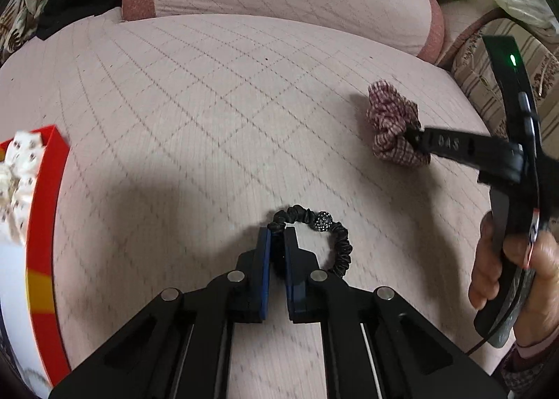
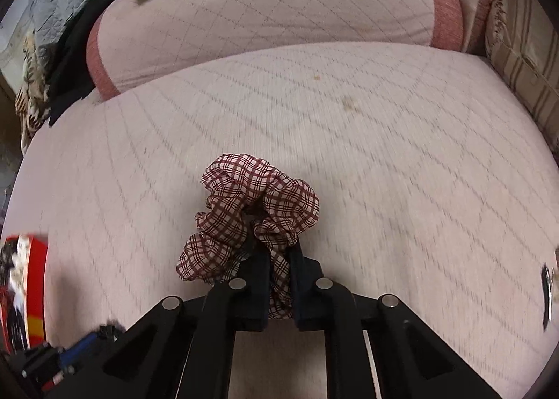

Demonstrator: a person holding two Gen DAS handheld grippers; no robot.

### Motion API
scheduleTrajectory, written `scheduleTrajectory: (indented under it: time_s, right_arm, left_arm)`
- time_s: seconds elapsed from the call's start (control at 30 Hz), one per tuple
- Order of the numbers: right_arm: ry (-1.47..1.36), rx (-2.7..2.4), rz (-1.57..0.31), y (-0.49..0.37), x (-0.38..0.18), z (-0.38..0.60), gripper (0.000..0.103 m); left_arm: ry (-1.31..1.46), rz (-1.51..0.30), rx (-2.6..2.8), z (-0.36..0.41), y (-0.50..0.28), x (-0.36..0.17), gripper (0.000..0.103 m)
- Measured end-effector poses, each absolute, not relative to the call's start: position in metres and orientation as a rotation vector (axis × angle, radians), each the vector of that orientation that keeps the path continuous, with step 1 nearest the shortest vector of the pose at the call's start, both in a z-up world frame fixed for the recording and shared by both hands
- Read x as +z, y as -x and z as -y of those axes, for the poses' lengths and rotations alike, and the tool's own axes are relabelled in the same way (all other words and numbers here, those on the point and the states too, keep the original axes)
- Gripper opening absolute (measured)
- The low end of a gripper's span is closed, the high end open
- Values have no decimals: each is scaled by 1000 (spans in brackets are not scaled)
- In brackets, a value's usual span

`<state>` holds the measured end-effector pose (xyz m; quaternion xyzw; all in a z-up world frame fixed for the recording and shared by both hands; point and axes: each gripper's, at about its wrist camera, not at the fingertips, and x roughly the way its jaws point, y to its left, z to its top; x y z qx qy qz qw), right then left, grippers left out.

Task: Organize jewelry
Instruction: 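Grasp the black hair tie with left gripper while right grasps the gingham scrunchie, then carry the black hair tie and gingham scrunchie over the red tray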

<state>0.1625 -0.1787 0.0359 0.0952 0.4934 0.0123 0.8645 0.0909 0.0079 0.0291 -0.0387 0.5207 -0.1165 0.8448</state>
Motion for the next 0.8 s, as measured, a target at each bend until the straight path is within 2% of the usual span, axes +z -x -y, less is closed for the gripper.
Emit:
scheduleTrajectory:
  time_s: [0.8]
  right_arm:
    - [-195, 119, -1059, 50, 52, 158, 9]
  left_arm:
    - [31, -1016, -251, -10, 49, 84, 7]
